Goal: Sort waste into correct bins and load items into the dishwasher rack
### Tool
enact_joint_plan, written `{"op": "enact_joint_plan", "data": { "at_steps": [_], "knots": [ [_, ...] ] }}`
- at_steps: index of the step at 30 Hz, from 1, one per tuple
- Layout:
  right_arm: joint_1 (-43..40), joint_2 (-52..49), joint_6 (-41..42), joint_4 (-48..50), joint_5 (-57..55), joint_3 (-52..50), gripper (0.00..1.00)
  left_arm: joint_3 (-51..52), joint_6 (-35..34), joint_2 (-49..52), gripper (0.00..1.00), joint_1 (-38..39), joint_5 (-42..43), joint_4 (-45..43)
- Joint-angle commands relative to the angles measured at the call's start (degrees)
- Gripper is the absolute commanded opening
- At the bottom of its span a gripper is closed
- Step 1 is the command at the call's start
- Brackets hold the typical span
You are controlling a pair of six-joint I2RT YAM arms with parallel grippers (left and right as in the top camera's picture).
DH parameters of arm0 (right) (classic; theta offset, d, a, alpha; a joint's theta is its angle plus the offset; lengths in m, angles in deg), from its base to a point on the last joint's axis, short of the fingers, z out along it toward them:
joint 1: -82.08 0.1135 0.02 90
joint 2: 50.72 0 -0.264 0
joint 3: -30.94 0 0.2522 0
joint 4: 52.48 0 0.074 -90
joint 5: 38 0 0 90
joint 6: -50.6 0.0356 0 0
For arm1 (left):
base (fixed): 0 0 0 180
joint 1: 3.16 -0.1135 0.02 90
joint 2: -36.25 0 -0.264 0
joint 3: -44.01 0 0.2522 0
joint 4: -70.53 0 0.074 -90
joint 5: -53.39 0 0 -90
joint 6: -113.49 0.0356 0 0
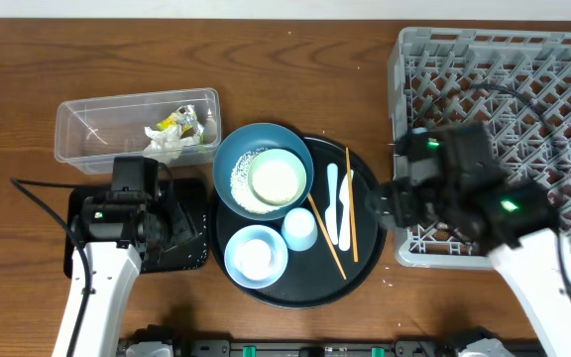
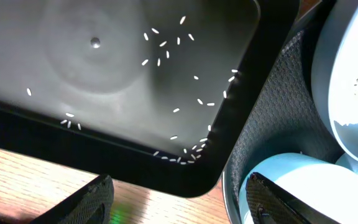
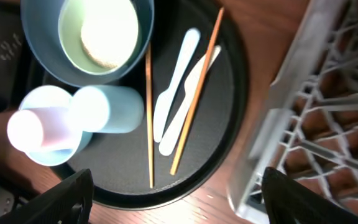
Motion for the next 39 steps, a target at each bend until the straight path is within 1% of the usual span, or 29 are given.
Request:
{"op": "enact_joint_plan", "data": {
  "at_steps": [1, 4, 6, 8, 10, 13, 14, 15, 19, 23, 25, 28, 29, 30, 32, 33, 35, 38, 39],
  "knots": [
    [4.0, -5.3, 4.5, 0.3, -3.6, 0.9, 0.82, -1.1, -0.1, -0.2, 0.7, 0.1, -1.1, 0.0],
    [6.6, -10.2, 5.9, 2.2, -4.5, 0.8, 0.83, -1.0, -0.1, -0.2, 0.7, 0.1, -1.1, 0.0],
    [8.0, -13.3, 6.4, 3.8, -4.6, 0.8, 0.81, -1.0, -0.1, -0.2, 0.71, 0.1, -1.1, 0.0],
    [9.0, -16.8, 10.3, 4.7, -6.3, 0.8, 0.81, -1.0, -0.1, -0.2, 0.71, 0.1, -1.1, 0.0],
    [9.4, -20.1, 13.2, 5.4, -7.5, 0.8, 0.79, -1.0, -0.1, -0.2, 0.71, 0.1, -1.1, 0.0],
    [9.9, -24.6, 14.4, 6.9, -7.5, 0.8, 0.7, -1.0, -0.1, -0.2, 0.71, 0.1, -1.1, 0.0],
    [10.0, -26.0, 14.5, 7.2, -7.5, 0.8, 0.65, -1.0, -0.1, -0.2, 0.71, 0.1, -1.1, 0.0],
    [10.0, -27.4, 15.2, 7.5, -7.7, 0.8, 0.63, -1.0, -0.1, -0.2, 0.71, 0.1, -1.1, 0.0],
    [10.0, -32.3, 19.1, 7.7, -10.8, 0.8, 0.63, -1.0, -0.1, -0.1, 0.71, 0.1, -1.1, 0.0],
    [10.0, -35.9, 19.1, 10.2, -10.9, 0.8, 0.61, -1.0, -0.1, -0.1, 0.71, 0.1, -1.1, 0.0],
    [10.1, -37.0, 19.1, 11.3, -10.9, 0.8, 0.59, -1.0, -0.1, -0.1, 0.71, 0.1, -1.1, 0.0],
    [10.1, -38.0, 19.1, 12.5, -10.9, 0.8, 0.47, -1.0, -0.1, -0.1, 0.71, 0.1, -1.1, 0.0],
    [10.1, -38.5, 19.1, 13.2, -11.0, 0.7, 0.44, -1.0, -0.1, -0.1, 0.71, 0.1, -1.1, 0.0],
    [10.2, -38.8, 19.1, 13.6, -11.2, 0.7, 0.43, -1.0, -0.1, -0.1, 0.71, 0.1, -1.1, 0.0],
    [10.2, -39.8, 19.1, 14.1, -11.7, 0.6, 0.35, -1.0, -0.1, -0.1, 0.71, 0.1, -1.1, 0.0],
    [10.2, -40.0, 19.1, 14.1, -11.7, 0.6, 0.29, -1.0, -0.1, -0.1, 0.71, 0.1, -1.1, 0.0],
    [10.2, -40.4, 19.2, 13.9, -11.7, 0.6, 0.14, -1.0, -0.1, -0.1, 0.71, 0.1, -1.1, 0.0],
    [10.1, -40.2, 19.8, 13.7, -11.7, 0.6, 0.02, -1.0, -0.1, -0.1, 0.71, 0.1, -1.1, 0.0],
    [10.1, -40.1, 19.8, 13.5, -11.7, 0.6, 0.01, -1.0, -0.1, -0.1, 0.71, 0.1, -1.1, 0.0]
  ]
}}
